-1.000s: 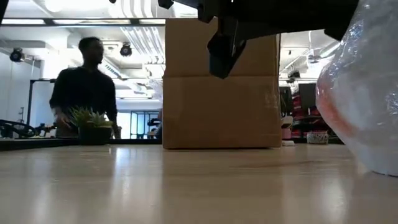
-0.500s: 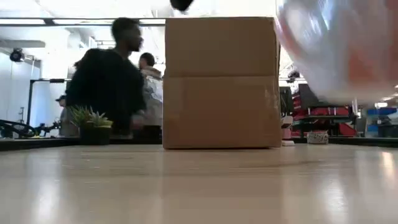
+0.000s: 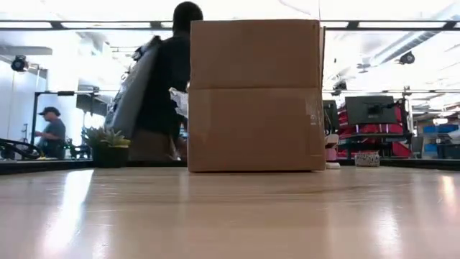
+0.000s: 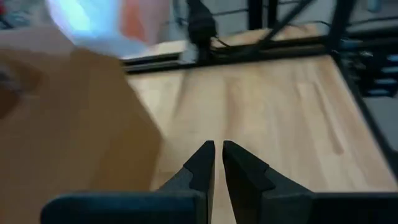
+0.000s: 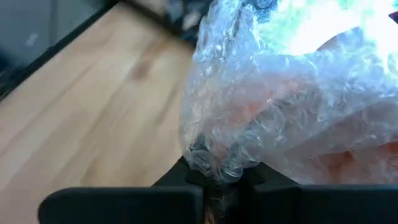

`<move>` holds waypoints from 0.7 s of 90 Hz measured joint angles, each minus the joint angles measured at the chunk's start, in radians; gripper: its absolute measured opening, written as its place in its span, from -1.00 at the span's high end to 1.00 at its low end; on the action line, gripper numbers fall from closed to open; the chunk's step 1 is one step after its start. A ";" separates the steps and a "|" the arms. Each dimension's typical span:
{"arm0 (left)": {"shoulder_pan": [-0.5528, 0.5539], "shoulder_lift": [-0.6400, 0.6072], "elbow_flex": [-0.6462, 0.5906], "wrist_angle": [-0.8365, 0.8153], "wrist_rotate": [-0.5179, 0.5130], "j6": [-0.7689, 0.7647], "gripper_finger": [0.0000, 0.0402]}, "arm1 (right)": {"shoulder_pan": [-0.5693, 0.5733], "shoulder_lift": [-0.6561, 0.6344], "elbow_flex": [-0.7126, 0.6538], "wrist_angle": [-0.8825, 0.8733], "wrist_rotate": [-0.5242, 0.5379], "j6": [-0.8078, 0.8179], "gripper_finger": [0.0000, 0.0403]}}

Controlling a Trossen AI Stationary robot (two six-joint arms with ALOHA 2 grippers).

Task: Wrap mug
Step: Put the wrapped orange mug into the cardboard box

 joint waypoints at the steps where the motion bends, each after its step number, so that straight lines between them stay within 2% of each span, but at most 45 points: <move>1: 0.002 -0.003 0.000 -0.001 -0.003 0.000 0.90 | -0.018 -0.001 0.001 0.012 -0.011 -0.005 0.96; 18: 0.048 -0.024 -0.003 -0.057 -0.008 -0.010 0.90 | -0.340 0.031 0.041 0.095 -0.157 -0.055 0.96; 24: 0.066 -0.025 -0.005 -0.094 -0.007 -0.024 0.90 | -0.455 0.083 0.047 0.091 -0.223 -0.038 0.96; 35: 0.096 -0.031 -0.029 -0.091 0.017 -0.055 0.90 | -0.595 0.201 0.049 0.074 -0.371 0.024 0.96; 45: 0.109 -0.050 -0.069 -0.040 0.077 -0.055 0.90 | -0.673 0.298 0.057 0.074 -0.498 0.067 0.96; 63: 0.114 -0.098 -0.171 0.004 0.080 -0.058 0.90 | -0.715 0.456 0.060 -0.006 -0.502 0.038 0.96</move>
